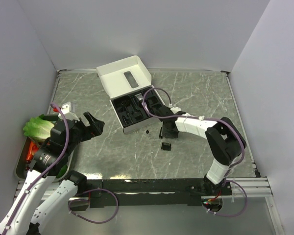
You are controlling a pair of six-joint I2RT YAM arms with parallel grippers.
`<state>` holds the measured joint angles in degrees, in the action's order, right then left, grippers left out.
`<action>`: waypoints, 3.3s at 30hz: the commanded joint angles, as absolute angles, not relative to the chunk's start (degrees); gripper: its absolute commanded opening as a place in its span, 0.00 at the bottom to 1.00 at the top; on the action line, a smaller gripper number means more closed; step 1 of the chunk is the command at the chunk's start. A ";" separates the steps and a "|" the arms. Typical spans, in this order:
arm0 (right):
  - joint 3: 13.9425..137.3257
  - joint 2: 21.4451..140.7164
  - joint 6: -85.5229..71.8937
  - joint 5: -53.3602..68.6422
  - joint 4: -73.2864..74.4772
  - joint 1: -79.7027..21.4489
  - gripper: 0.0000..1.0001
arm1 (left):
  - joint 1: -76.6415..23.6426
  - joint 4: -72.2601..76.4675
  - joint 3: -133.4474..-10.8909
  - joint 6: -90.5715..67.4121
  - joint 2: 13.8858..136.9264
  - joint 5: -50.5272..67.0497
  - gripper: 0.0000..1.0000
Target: Sort the hair-cutting tools
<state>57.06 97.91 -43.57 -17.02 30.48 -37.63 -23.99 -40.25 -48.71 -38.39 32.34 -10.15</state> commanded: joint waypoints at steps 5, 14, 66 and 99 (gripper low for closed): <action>61.17 104.76 -51.76 -7.82 26.72 -38.06 0.48 | -24.08 -40.69 -50.62 -38.32 31.55 -11.07 0.97; 62.40 98.97 -50.28 -14.49 30.23 -39.02 0.53 | -24.08 -40.17 -50.10 -38.58 31.46 -10.55 0.97; 59.78 89.75 -49.72 -19.43 33.75 -35.51 0.00 | -24.08 -41.05 -51.15 -39.37 30.32 -10.11 0.97; 69.70 99.75 -106.52 -25.94 57.15 -32.61 0.48 | -24.08 -43.77 -51.68 -40.87 25.84 -10.11 0.97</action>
<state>68.23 97.97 -102.43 -28.88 59.33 -32.84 -23.99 -43.11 -49.54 -40.16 26.50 -10.35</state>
